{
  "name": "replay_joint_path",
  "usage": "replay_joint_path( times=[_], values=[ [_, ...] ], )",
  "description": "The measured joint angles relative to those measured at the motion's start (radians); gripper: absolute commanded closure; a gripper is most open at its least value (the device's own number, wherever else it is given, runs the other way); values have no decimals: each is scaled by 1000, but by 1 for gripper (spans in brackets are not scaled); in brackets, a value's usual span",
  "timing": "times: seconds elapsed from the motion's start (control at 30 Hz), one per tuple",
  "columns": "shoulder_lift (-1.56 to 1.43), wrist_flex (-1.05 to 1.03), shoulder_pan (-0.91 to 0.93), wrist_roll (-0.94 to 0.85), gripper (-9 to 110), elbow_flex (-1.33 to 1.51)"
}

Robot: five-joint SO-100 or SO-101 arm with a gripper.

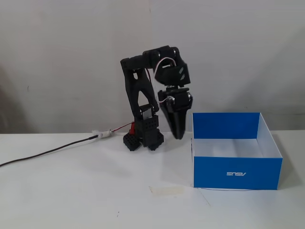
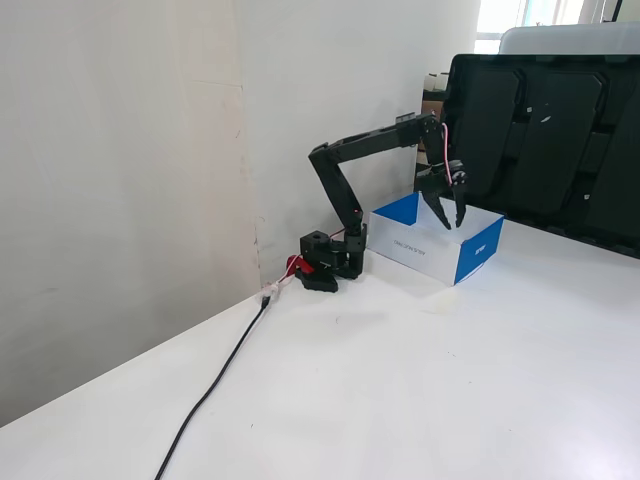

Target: Pick the gray block and keep it in the box.

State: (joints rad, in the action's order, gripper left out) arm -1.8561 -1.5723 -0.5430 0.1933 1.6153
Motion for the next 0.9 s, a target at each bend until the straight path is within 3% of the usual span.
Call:
replay_joint_path(
  times=[0.4, 0.73, 0.9],
  values=[
    [0, 160, 291, -132, 101, 121],
    [0, 514, 534, -268, 101, 399],
    [-224, 650, 563, -285, 101, 641]
  ],
)
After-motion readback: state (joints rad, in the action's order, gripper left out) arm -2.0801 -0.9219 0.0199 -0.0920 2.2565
